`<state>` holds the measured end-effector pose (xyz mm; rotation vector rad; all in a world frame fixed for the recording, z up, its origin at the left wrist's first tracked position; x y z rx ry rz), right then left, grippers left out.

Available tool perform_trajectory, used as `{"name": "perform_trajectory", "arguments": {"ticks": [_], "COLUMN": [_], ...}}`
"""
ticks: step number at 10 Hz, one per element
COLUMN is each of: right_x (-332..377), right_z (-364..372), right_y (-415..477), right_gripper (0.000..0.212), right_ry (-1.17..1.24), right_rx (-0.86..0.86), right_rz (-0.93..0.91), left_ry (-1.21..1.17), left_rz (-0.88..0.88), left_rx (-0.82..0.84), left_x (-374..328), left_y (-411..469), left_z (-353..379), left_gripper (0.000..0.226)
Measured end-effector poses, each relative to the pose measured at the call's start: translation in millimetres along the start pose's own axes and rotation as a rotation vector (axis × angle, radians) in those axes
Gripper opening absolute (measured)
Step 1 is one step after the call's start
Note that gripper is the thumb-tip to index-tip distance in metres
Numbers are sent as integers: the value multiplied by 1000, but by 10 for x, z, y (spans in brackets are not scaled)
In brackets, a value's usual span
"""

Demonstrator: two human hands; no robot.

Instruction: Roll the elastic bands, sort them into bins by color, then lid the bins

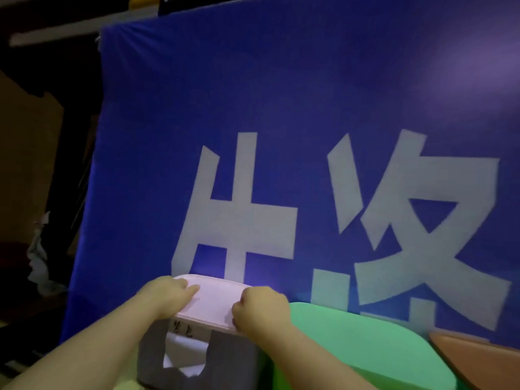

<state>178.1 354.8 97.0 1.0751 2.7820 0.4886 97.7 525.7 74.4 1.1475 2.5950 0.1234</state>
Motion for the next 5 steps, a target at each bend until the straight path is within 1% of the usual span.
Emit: {"name": "perform_trajectory", "arguments": {"ticks": [1, 2, 3, 4, 5], "right_x": [-5, -75, -102, -118, -47], "right_z": [-48, -80, -116, -164, -313], "right_y": [-154, -231, -271, -341, -433], "right_gripper": [38, 49, 50, 42, 33], "right_ry": [-20, -5, -16, -32, -54], "right_rx": [26, 27, -1, 18, -26], "right_rz": [-42, -36, -46, -15, -53], "left_ry": [-127, -361, -339, -294, -298], "left_rz": [-50, -67, -25, 54, 72], "left_rx": [-124, -308, -331, -353, -358], "left_x": [-26, -100, -233, -392, -467], "left_y": [-15, -93, -220, -405, -547], "left_z": [-218, -477, -586, -673, -740], "left_gripper": [48, 46, 45, 41, 37]}}
Point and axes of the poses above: each hand's wrist, its own y-axis towards the middle knuckle, its own z-axis out of the palm, x = y × z, the point moved 9 cm from there along y, towards the middle knuckle, and after that the axes turned 4 degrees about -y, right-handed, at the moved point
